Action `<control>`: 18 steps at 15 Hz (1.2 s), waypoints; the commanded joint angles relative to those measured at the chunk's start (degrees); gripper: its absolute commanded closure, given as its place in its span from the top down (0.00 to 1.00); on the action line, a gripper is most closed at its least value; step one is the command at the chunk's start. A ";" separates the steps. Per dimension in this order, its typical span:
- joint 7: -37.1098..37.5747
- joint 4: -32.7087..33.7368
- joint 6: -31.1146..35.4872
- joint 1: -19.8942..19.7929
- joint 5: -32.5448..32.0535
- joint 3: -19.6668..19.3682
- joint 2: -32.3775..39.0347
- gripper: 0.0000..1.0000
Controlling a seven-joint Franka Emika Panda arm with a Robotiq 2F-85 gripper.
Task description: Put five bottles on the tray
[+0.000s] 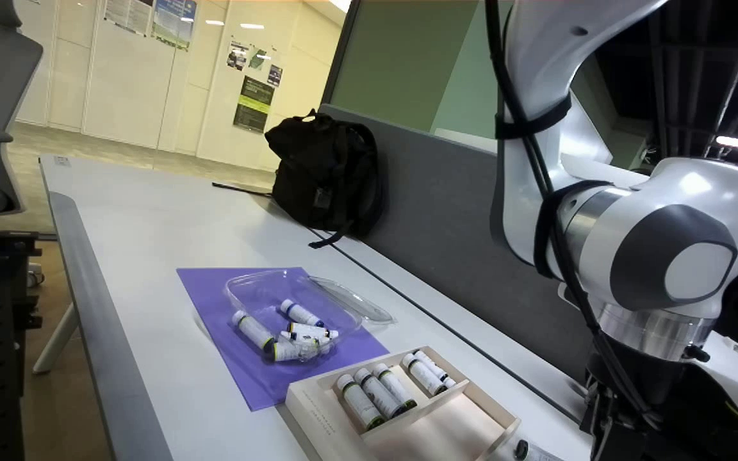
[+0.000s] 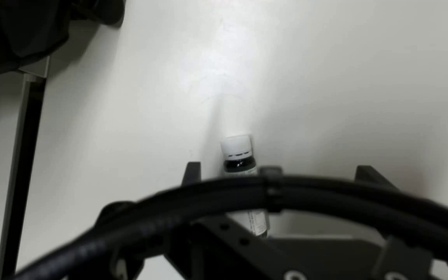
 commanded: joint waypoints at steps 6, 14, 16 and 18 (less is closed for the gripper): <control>-1.55 4.05 -3.14 3.11 0.40 -3.28 2.72 1.00; -0.59 5.41 -0.80 4.66 0.48 -3.03 5.88 1.00; -0.29 5.43 0.56 5.66 -0.21 -3.52 6.47 0.75; -0.13 5.24 1.48 6.33 -0.53 -3.65 6.49 0.60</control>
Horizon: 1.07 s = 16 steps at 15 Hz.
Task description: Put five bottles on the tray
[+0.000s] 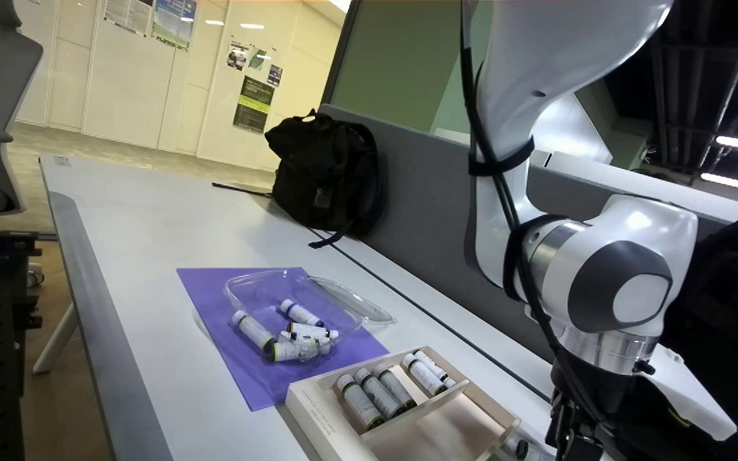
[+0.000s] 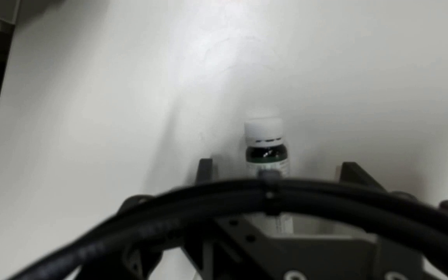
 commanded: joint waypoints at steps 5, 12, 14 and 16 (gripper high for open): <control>-3.12 0.07 2.18 -0.01 -1.26 1.31 -0.55 0.25; -23.23 -1.59 -6.59 -2.94 -2.98 4.64 -6.59 0.07; -17.84 -3.14 -10.07 -9.20 -17.19 13.12 -9.39 0.07; -16.90 -4.99 -13.17 -14.54 -27.27 21.09 -11.25 0.07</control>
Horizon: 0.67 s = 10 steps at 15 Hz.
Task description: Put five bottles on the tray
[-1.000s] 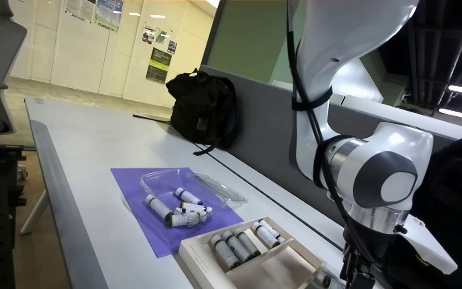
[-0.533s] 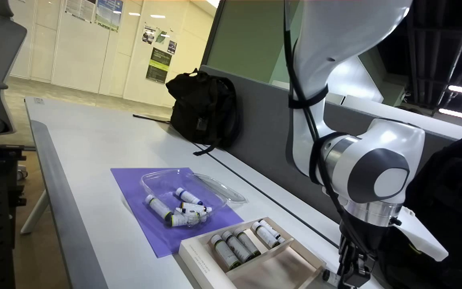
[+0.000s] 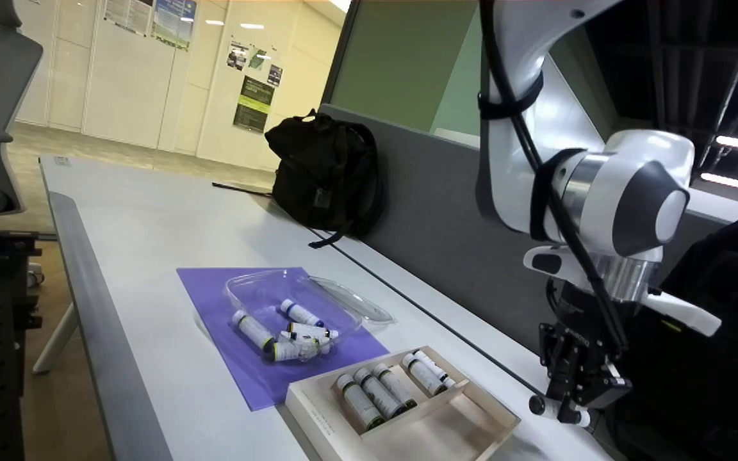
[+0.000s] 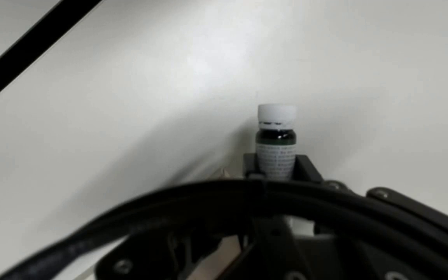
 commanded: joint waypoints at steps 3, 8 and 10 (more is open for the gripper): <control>0.06 -9.15 -6.73 -13.99 -21.99 20.87 -5.73 0.07; 0.05 -7.89 -6.73 -12.78 -21.11 20.22 -4.44 0.27; 0.03 -8.06 -6.73 -13.00 -21.28 20.21 -4.44 0.27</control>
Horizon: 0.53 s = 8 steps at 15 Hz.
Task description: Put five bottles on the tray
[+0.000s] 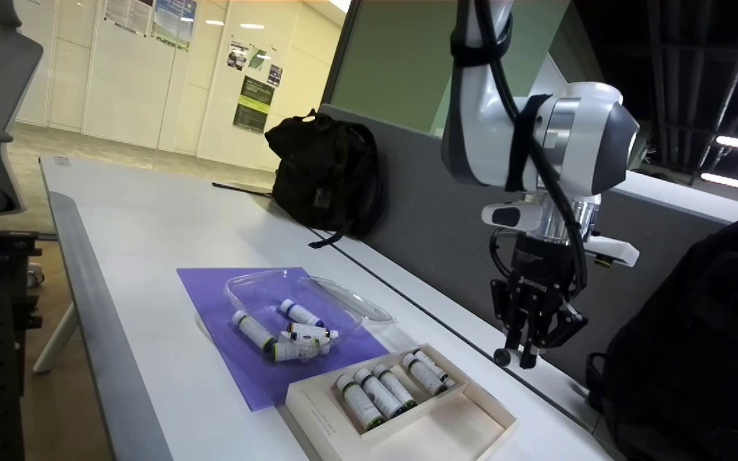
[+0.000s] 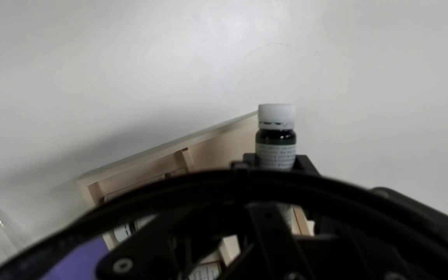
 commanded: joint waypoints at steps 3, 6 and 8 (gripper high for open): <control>-0.01 -0.03 0.00 -0.14 -0.04 0.00 0.00 0.27; -0.09 -3.59 2.96 -4.54 -7.21 5.27 0.52 0.07; -0.06 -6.96 5.40 -7.99 -15.04 9.70 1.02 0.07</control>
